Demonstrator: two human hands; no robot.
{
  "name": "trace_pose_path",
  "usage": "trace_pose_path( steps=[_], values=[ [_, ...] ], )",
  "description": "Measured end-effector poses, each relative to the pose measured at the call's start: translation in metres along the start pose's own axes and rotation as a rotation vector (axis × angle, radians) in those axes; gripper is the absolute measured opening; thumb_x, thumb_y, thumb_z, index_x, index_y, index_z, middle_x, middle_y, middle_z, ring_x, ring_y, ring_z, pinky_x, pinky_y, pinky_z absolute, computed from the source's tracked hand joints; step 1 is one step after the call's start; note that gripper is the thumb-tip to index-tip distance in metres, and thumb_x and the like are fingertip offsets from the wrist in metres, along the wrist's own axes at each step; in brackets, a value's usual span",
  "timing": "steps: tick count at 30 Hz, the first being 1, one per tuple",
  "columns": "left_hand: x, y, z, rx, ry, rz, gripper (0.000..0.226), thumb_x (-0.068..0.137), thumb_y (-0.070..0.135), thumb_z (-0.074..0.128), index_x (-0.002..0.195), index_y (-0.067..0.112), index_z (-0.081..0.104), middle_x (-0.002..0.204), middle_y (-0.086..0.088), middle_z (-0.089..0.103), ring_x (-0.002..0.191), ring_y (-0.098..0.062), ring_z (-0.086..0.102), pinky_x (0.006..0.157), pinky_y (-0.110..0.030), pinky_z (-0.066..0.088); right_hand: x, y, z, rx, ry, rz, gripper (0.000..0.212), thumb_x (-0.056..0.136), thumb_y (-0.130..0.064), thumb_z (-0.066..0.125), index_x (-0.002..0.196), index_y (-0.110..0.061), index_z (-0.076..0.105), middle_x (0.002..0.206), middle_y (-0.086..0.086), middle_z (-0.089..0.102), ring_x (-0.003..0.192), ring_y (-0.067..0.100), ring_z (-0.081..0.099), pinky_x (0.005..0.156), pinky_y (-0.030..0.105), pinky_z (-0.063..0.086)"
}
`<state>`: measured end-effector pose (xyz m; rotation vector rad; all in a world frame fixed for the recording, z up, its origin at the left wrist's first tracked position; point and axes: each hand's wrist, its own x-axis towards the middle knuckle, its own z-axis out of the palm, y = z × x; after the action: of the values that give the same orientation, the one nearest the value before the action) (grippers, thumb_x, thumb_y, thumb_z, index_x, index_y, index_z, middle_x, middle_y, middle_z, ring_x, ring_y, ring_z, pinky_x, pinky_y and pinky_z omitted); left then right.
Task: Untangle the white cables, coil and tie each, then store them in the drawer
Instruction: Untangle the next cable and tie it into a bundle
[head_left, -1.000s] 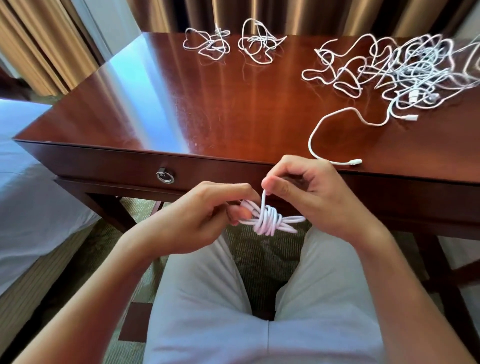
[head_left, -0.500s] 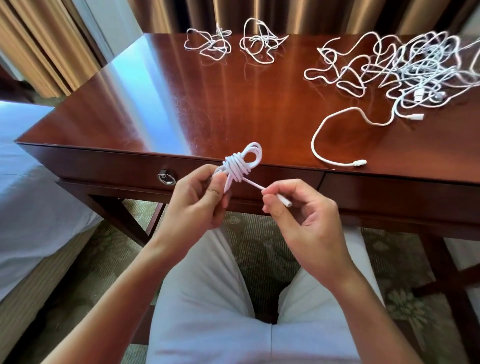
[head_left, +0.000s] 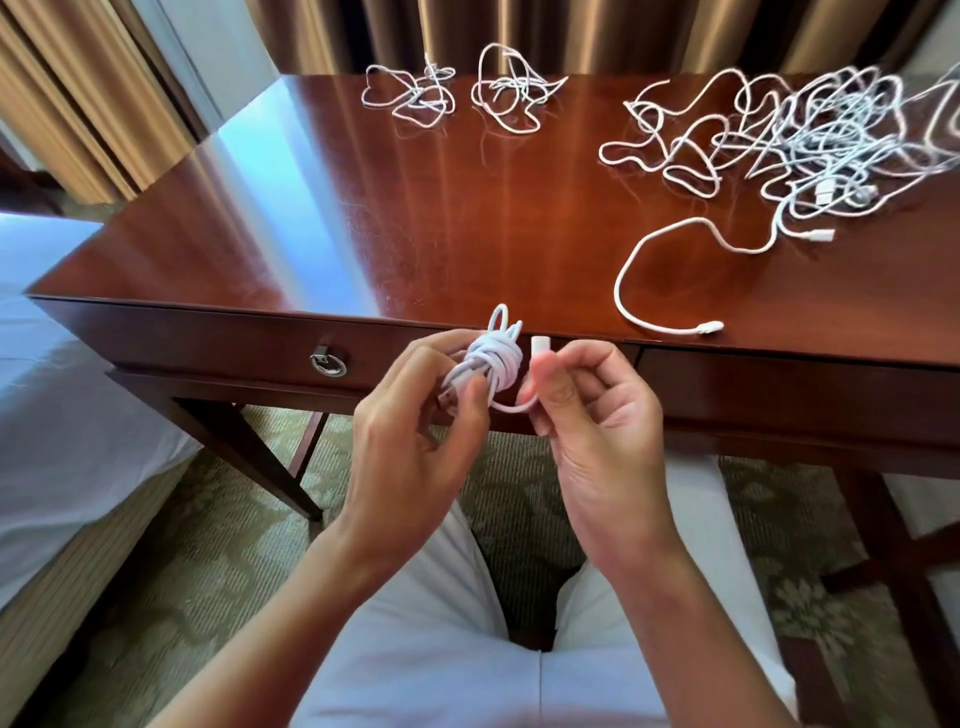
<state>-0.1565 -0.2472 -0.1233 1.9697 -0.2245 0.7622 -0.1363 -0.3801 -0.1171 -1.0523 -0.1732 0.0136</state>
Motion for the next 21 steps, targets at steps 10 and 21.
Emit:
trace_pose_path(
  steps=[10,21],
  values=[
    [0.003,0.0,-0.006,0.068,-0.156,0.191,0.018,0.094,0.005,0.059,0.078,-0.003,0.056,0.13,-0.011,0.063,0.109,-0.009,0.065,0.084,-0.02,0.048,0.006,-0.004,-0.008,0.001,0.031,0.172,0.022,0.081,-0.025,0.067,0.095,-0.008,0.069,0.072,-0.004,0.068,0.061,0.002,0.055,0.06,0.013,0.046],
    [0.009,0.007,-0.017,0.002,-0.475,0.208,0.02,0.094,-0.001,0.061,0.075,-0.002,0.053,0.147,-0.016,0.048,0.13,-0.017,0.056,0.099,-0.028,0.045,0.008,-0.002,-0.017,0.159,-0.008,0.269,0.021,0.083,-0.022,0.062,0.094,-0.004,0.064,0.068,-0.003,0.067,0.058,0.003,0.06,0.059,0.013,0.051]
  ],
)
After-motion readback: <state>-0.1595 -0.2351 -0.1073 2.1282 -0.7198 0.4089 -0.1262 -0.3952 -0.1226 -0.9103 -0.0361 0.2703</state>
